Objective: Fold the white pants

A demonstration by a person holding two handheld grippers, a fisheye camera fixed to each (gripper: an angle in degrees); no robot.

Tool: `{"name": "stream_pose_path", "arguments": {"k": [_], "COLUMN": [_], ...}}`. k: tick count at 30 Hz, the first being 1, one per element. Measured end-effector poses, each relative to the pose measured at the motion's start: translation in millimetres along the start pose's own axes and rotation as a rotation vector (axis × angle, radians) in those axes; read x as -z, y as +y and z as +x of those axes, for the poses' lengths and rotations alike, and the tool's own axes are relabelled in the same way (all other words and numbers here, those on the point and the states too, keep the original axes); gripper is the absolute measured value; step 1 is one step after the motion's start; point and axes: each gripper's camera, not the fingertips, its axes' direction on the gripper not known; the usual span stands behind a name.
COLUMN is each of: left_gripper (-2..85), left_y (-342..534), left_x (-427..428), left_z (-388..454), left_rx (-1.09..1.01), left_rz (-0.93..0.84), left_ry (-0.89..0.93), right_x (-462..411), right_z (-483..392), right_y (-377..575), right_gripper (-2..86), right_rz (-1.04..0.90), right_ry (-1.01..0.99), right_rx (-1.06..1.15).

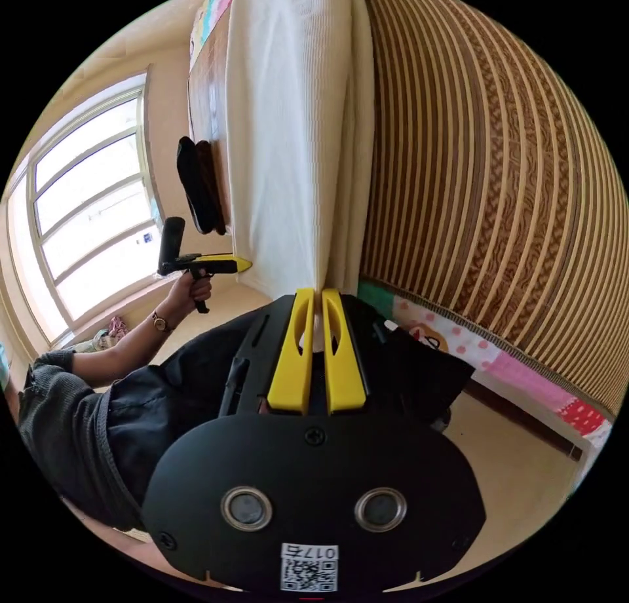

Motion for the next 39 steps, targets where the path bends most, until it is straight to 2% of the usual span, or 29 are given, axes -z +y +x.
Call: {"name": "stream_pose_path", "arguments": {"k": [2,5,7,10,17,20,23,27,29,33,36,39], "left_gripper": [5.9,6.9,10.1,11.0,14.5,12.4,7.3,5.1,5.0,4.8,4.7,4.7], "left_y": [-2,-13,-32,-73,-185,-218,-226,-194,-161,-53,35,116], "left_x": [-11,6,43,80,101,89,77,82,93,121,144,175], "left_z": [-7,-24,-31,-30,-7,2,-1,-13,-10,11,46,94], "left_rx": [0.064,0.133,0.061,-0.050,-0.167,-0.179,-0.154,-0.278,-0.370,-0.594,-0.734,-0.856], "left_rz": [-0.063,-0.001,0.180,0.326,0.358,0.303,0.258,0.225,0.252,0.303,0.362,0.429], "left_ry": [0.012,-0.015,0.136,0.206,0.136,0.127,0.080,0.297,0.349,0.517,0.579,0.560], "right_x": [8,45,69,99,101,84,72,73,79,94,107,128], "right_z": [13,26,28,23,10,0,-12,-36,-57,-138,-212,-288], "right_y": [11,13,2,-30,-128,-150,-142,-88,-54,52,131,200], "right_gripper": [4.7,7.6,9.3,11.3,13.9,12.5,7.3,3.7,2.7,1.4,1.0,0.7], "right_rz": [-0.009,0.118,0.205,0.328,0.382,0.366,0.370,0.423,0.426,0.436,0.452,0.480], "right_ry": [-0.005,-0.063,-0.113,-0.121,-0.252,-0.325,-0.324,-0.473,-0.488,-0.493,-0.453,-0.367], "right_rx": [-0.039,-0.075,-0.066,-0.034,0.016,0.036,0.041,0.171,0.252,0.484,0.658,0.820]}}
